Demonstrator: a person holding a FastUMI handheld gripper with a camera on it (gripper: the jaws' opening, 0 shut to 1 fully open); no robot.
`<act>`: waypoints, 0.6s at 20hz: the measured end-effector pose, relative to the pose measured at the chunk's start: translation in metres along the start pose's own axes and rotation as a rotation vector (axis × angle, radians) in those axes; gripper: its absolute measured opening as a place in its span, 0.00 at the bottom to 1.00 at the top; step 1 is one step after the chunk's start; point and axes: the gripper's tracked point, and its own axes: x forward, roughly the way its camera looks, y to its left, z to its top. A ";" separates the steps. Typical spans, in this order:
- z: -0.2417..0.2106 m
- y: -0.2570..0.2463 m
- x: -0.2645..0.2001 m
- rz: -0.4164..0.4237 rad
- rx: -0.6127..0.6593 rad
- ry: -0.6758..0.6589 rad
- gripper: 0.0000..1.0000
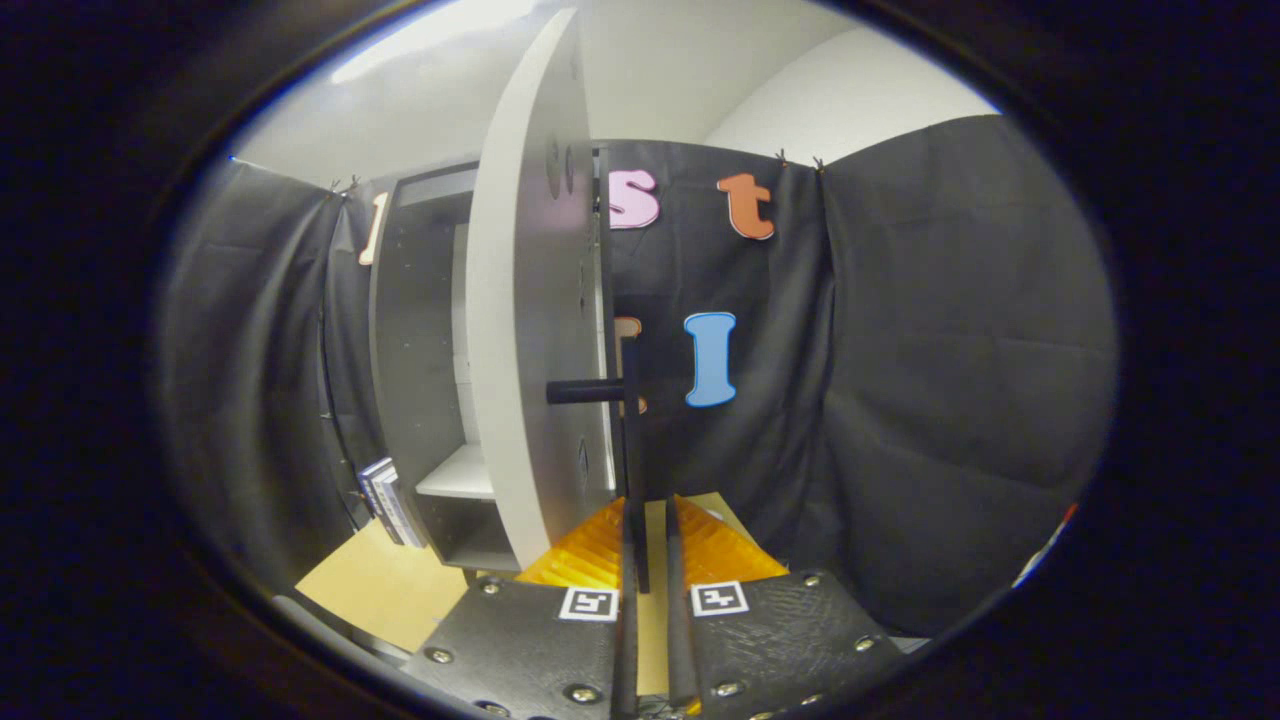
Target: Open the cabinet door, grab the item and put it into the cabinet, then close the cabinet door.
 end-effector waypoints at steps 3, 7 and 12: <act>0.001 -0.014 0.004 0.037 0.007 0.001 0.12; 0.002 -0.026 0.009 0.097 0.006 0.012 0.12; 0.003 -0.026 0.011 0.146 0.006 0.007 0.12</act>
